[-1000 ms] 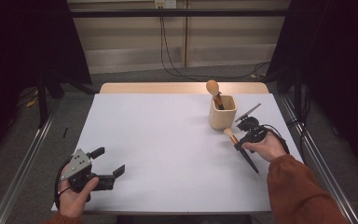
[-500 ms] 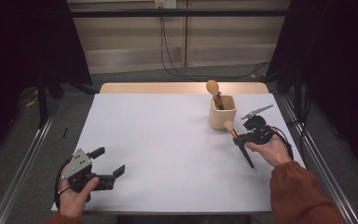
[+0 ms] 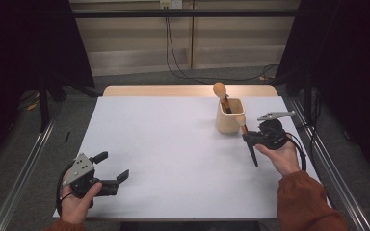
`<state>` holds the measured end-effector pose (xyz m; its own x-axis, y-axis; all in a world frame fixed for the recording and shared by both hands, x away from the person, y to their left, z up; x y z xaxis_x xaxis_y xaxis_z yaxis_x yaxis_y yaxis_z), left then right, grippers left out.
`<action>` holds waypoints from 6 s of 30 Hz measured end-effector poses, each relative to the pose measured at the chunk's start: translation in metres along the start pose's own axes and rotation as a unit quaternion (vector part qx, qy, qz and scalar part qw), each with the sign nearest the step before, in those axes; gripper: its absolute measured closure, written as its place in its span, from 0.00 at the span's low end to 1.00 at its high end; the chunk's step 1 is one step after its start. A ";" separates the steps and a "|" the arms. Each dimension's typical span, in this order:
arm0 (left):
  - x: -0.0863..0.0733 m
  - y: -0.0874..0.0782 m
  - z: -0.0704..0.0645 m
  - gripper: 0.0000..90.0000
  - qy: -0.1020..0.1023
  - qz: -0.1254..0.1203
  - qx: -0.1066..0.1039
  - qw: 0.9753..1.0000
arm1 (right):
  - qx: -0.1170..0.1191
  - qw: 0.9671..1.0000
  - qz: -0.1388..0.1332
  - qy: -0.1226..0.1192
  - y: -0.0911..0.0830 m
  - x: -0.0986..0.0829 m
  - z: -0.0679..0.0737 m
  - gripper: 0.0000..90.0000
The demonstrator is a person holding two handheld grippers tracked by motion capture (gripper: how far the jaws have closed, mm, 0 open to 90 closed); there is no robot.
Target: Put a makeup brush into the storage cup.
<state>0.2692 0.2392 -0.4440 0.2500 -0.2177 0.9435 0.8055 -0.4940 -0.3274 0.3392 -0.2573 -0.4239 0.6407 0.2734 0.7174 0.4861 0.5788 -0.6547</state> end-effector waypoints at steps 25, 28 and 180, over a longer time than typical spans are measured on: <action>0.000 -0.001 -0.001 0.03 0.001 -0.001 -0.001 1.000 | 0.029 0.993 -0.116 0.008 -0.012 -0.013 0.004 0.82; 0.000 -0.001 -0.001 0.03 0.000 0.002 0.000 1.000 | 0.030 0.991 -0.131 0.011 -0.012 -0.013 0.003 0.82; 0.000 -0.001 -0.001 0.03 -0.001 -0.006 -0.004 1.000 | -0.040 0.977 -0.208 -0.005 0.043 0.058 -0.050 0.82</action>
<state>0.2679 0.2393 -0.4434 0.2409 -0.2097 0.9476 0.8048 -0.5026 -0.3159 0.4273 -0.2552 -0.4224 0.3725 0.0347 0.9274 0.7486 0.5793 -0.3224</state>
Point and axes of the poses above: each handheld gripper's, and its own axes: y roughly forward along the jaws, x roughly out of its top, z roughly to its left, the point moved 3 cm from there along y, roughly forward along the jaws, and after that the axes turned 13 degrees about x, right-handed, at the moved point
